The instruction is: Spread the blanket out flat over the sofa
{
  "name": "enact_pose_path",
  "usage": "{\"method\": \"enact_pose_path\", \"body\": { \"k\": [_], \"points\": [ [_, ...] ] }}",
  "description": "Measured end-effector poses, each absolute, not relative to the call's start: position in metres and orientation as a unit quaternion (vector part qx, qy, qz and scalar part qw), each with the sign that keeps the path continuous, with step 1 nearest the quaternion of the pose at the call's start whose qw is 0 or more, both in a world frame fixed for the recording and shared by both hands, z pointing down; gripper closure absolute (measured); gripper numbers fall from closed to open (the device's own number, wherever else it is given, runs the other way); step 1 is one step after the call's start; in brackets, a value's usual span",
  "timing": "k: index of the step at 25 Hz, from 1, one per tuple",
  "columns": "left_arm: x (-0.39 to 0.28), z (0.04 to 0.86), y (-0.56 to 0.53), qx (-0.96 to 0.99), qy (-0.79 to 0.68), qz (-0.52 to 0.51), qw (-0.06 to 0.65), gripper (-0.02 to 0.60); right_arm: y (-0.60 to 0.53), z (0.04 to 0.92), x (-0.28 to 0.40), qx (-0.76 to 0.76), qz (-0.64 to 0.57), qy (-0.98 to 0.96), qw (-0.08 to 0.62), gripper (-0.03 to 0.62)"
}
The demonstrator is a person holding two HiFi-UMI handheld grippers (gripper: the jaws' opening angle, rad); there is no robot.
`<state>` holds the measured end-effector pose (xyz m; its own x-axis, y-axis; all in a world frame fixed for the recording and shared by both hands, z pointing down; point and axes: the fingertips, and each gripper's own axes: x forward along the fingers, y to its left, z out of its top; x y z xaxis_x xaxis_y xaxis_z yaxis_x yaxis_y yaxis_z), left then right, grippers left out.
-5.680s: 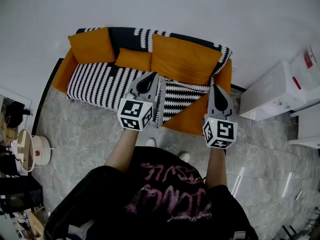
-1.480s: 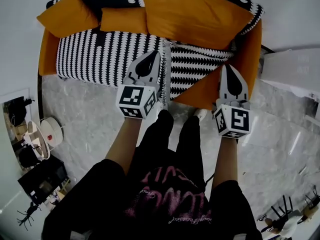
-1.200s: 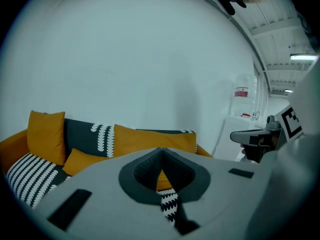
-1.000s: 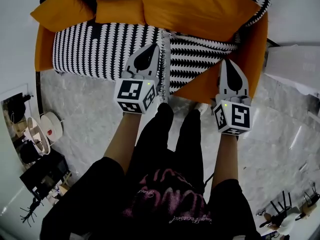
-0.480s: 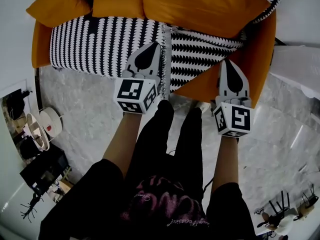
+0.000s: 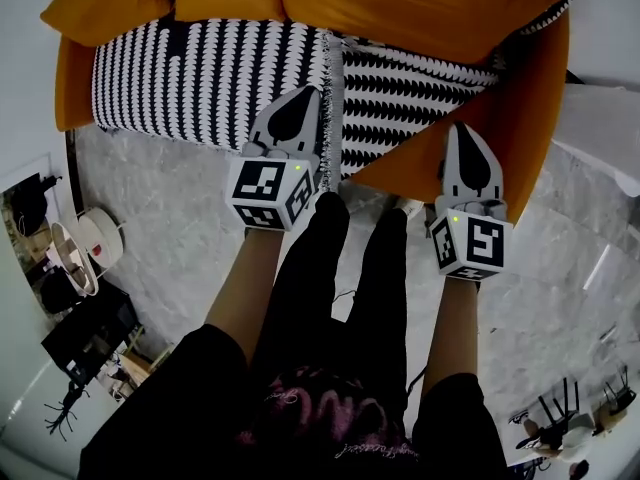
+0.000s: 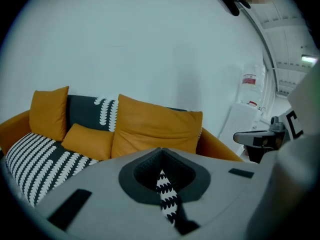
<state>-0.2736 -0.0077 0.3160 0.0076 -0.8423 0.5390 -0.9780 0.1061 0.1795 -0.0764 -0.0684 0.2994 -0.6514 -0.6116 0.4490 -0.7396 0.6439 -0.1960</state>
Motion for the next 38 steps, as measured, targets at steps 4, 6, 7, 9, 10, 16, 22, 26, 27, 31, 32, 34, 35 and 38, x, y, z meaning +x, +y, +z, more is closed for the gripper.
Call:
{"method": "enact_pose_path", "body": {
  "k": [4,6,7,9,10,16,22,26,27,31,32,34,35,38],
  "points": [
    [-0.269,0.340,0.002,0.652,-0.691,0.131,0.281,0.572,-0.063,0.318,-0.070,0.384,0.191,-0.887,0.174,0.572],
    [-0.269,0.336,0.004,0.650,-0.692,0.130,0.286,0.572,-0.062,0.311,-0.068,0.385,0.191,-0.886,0.176,0.572],
    [-0.268,0.332,0.005,0.648,-0.693,0.128,0.289,0.572,-0.062,0.307,-0.068,0.385,0.191,-0.885,0.179,0.572],
    [-0.269,0.328,0.007,0.645,-0.694,0.127,0.294,0.572,-0.061,0.304,-0.068,0.383,0.194,-0.884,0.185,0.572],
    [-0.269,0.329,0.008,0.644,-0.694,0.129,0.296,0.572,-0.060,0.305,-0.069,0.381,0.196,-0.884,0.187,0.572],
    [-0.262,0.347,0.009,0.645,-0.686,0.137,0.307,0.572,-0.058,0.324,-0.067,0.376,0.207,-0.880,0.202,0.572],
    [-0.268,0.374,0.023,0.636,-0.690,0.152,0.311,0.572,-0.036,0.350,-0.058,0.376,0.218,-0.877,0.203,0.572],
    [-0.280,0.377,0.013,0.640,-0.689,0.158,0.302,0.572,-0.028,0.355,-0.056,0.377,0.220,-0.875,0.208,0.572],
    [-0.282,0.379,0.007,0.642,-0.687,0.160,0.299,0.572,-0.028,0.357,-0.055,0.377,0.220,-0.875,0.209,0.572],
    [-0.285,0.390,-0.018,0.658,-0.672,0.184,0.286,0.571,-0.027,0.365,-0.051,0.377,0.223,-0.873,0.214,0.572],
    [-0.286,0.394,-0.023,0.661,-0.668,0.191,0.283,0.572,-0.025,0.367,-0.051,0.375,0.222,-0.873,0.217,0.572],
    [-0.291,0.402,-0.032,0.664,-0.663,0.201,0.280,0.571,-0.021,0.372,-0.050,0.373,0.223,-0.872,0.223,0.572],
    [-0.294,0.408,-0.036,0.665,-0.661,0.204,0.280,0.571,-0.020,0.376,-0.049,0.374,0.225,-0.871,0.225,0.572],
    [-0.304,0.424,-0.049,0.665,-0.656,0.206,0.289,0.571,-0.015,0.387,-0.044,0.374,0.233,-0.868,0.229,0.572]
  ]
}}
